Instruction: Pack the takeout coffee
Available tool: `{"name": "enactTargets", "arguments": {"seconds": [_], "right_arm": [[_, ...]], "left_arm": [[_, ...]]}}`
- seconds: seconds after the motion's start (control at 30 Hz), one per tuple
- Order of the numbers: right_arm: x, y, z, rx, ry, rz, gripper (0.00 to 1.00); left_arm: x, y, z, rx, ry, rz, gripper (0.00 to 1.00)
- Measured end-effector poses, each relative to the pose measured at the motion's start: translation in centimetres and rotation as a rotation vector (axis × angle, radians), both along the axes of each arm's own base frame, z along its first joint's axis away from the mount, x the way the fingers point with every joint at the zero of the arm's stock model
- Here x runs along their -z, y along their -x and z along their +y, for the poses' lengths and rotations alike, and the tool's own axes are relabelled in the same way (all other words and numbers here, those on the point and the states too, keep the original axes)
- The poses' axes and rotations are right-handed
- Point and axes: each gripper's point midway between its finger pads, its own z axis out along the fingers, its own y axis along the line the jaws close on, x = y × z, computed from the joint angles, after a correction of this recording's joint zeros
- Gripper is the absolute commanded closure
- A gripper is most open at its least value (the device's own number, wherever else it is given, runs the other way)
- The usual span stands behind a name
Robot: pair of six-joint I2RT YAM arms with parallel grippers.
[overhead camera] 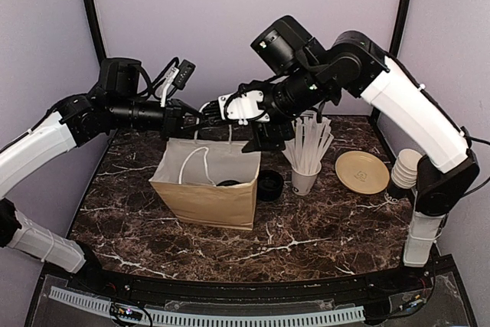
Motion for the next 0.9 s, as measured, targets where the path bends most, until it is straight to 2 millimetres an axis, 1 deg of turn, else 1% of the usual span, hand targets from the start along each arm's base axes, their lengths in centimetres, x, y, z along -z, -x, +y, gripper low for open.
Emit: {"name": "enactTargets", "arguments": {"seconds": [0.13,0.23,0.3,0.43,0.5,0.6,0.67,0.7,0.77,0.9], "right_arm": [[-1.2,-0.8,-1.6,0.031,-0.023,-0.010,0.21],[-1.5,-2.4,-3.5,0.084,-0.022,-0.011,0.21],[-1.5,-4.4,-5.4,0.145,-0.021,-0.008,0.21],[-1.7,-9.0,-9.8,0.289,-0.032,0.005,0.23],[-1.4,-11.4,-12.3,0.368,-0.033,0.019,0.23],[-0.9,-14.0,-15.5,0.460,-0.040,0.048,0.23],[-0.9,-15.3,-17.2,0.511,-0.052,0.060,0.23],[-0.9,-15.7,-17.9,0.531,-0.058,0.064,0.23],[-0.9,-16.3,-18.7,0.553,-0.062,0.069,0.23],[-0.5,-16.7,-18.8,0.563,-0.060,0.079,0.23]], "left_arm": [[0.3,0.6,-0.1,0.028,0.010,0.013,1.00],[0.5,1.6,0.1,0.050,0.022,0.025,1.00],[0.6,2.7,0.4,0.067,0.033,0.036,1.00],[0.0,5.7,1.4,0.119,0.083,0.040,1.00],[-0.1,7.2,1.8,0.148,0.106,0.045,1.00],[0.7,9.4,2.2,0.198,0.127,0.082,1.00],[1.6,10.6,2.2,0.233,0.137,0.121,1.00],[2.3,11.1,2.1,0.249,0.136,0.143,1.00],[3.6,12.1,2.0,0.273,0.128,0.188,1.00],[5.2,13.5,1.7,0.313,0.110,0.244,1.00]]}}
